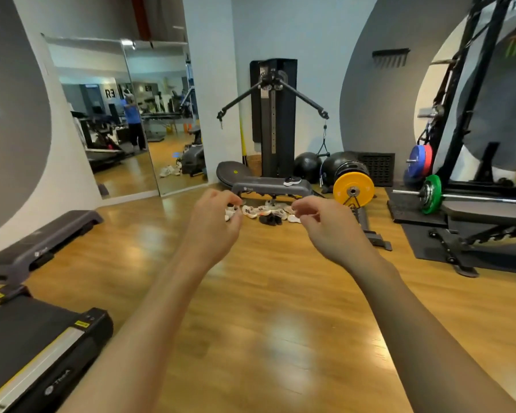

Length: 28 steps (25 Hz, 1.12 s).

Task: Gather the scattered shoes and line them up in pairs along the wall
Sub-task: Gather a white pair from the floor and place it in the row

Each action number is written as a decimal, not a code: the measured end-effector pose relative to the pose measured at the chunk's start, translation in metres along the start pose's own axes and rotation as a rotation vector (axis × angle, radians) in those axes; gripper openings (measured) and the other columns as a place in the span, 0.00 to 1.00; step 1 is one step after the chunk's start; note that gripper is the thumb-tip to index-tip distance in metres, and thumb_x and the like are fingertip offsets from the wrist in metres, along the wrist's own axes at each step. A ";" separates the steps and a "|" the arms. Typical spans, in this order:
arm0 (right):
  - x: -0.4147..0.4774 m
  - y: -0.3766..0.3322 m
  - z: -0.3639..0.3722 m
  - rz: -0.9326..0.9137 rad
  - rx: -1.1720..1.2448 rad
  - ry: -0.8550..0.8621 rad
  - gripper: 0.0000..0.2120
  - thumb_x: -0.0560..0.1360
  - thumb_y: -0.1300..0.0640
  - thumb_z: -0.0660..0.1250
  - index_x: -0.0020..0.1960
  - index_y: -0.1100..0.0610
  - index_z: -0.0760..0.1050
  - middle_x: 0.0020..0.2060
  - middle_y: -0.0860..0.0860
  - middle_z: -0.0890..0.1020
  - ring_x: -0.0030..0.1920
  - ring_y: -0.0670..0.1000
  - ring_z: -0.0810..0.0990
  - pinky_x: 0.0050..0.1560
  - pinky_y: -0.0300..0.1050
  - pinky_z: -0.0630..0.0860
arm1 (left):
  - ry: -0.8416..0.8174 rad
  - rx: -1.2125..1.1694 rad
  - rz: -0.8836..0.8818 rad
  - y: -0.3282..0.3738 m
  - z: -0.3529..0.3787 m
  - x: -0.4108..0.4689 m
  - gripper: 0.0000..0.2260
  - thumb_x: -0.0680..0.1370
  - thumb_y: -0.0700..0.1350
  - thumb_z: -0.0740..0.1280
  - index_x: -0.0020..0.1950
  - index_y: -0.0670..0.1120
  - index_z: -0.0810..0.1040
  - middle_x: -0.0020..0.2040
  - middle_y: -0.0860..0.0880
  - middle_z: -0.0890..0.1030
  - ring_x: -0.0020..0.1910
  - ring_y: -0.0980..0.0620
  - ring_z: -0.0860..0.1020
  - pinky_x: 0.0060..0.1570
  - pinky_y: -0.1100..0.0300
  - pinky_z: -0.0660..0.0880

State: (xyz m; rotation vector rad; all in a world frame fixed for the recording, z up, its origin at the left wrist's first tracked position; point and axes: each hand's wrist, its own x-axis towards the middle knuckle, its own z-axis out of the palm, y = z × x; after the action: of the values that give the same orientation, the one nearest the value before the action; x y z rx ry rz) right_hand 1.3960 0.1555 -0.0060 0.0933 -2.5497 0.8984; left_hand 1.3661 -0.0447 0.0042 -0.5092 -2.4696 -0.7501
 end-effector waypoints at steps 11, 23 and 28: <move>0.276 0.138 0.103 0.070 0.044 0.020 0.12 0.77 0.57 0.64 0.60 0.53 0.77 0.48 0.46 0.81 0.48 0.46 0.78 0.53 0.48 0.77 | -0.044 -0.149 -0.042 -0.131 0.211 0.263 0.08 0.78 0.45 0.66 0.56 0.49 0.79 0.55 0.50 0.76 0.49 0.53 0.75 0.51 0.58 0.71; 0.603 0.294 0.230 0.096 0.086 0.000 0.13 0.76 0.57 0.66 0.59 0.52 0.78 0.47 0.45 0.82 0.46 0.43 0.78 0.50 0.39 0.75 | -0.155 -0.175 -0.045 -0.244 0.434 0.551 0.11 0.77 0.44 0.66 0.59 0.50 0.77 0.55 0.49 0.77 0.52 0.50 0.76 0.53 0.55 0.73; 0.745 0.321 0.296 0.067 0.155 -0.014 0.11 0.76 0.59 0.66 0.57 0.52 0.80 0.49 0.47 0.84 0.48 0.44 0.80 0.53 0.41 0.76 | -0.094 -0.127 -0.155 -0.326 0.462 0.660 0.12 0.77 0.43 0.65 0.59 0.50 0.77 0.56 0.50 0.77 0.52 0.49 0.76 0.53 0.54 0.73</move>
State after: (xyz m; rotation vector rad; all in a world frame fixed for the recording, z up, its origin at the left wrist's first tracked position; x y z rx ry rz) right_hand 0.5460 0.2854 -0.0856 0.0616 -2.5060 1.1248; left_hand 0.5156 0.1096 -0.0903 -0.4098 -2.5822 -0.9707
